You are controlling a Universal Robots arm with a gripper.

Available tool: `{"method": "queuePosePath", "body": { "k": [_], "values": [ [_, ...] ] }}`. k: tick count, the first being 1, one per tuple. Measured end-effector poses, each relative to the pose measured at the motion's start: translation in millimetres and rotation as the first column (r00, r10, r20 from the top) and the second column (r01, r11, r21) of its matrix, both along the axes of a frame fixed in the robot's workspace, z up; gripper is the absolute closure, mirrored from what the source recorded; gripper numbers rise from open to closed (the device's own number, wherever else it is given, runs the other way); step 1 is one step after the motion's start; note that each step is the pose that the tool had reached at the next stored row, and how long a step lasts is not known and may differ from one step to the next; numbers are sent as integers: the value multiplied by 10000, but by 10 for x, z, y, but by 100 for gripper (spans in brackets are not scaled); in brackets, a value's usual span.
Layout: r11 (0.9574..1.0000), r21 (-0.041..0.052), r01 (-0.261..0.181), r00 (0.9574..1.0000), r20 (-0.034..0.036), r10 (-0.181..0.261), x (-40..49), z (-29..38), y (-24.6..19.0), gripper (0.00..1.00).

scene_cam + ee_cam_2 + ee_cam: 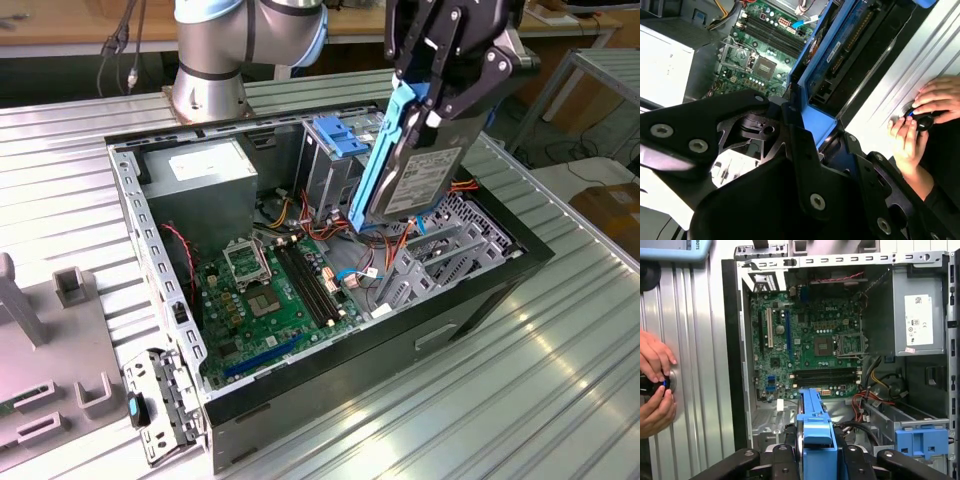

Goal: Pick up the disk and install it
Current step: 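Insert the disk into the insertion slot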

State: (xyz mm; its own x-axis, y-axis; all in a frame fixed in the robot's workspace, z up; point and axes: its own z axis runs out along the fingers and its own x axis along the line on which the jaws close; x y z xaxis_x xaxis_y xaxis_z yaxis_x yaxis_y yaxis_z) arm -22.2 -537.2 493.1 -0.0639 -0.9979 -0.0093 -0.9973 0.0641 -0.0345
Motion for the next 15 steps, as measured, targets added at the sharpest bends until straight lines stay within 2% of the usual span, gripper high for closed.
{"method": "queuePosePath", "body": {
  "k": [2,7,9,12,15],
  "values": [
    [10000,-11,0,10000,0,0,36,-3,-15,63],
    [10000,-36,0,10000,-1,0,213,-22,-60,63],
    [10000,-41,1,10000,0,-1,249,-32,-108,63],
    [10000,-50,-1,10000,0,1,310,-48,-158,63],
    [10000,-57,0,10000,0,0,395,-65,-170,63]
  ]
}}
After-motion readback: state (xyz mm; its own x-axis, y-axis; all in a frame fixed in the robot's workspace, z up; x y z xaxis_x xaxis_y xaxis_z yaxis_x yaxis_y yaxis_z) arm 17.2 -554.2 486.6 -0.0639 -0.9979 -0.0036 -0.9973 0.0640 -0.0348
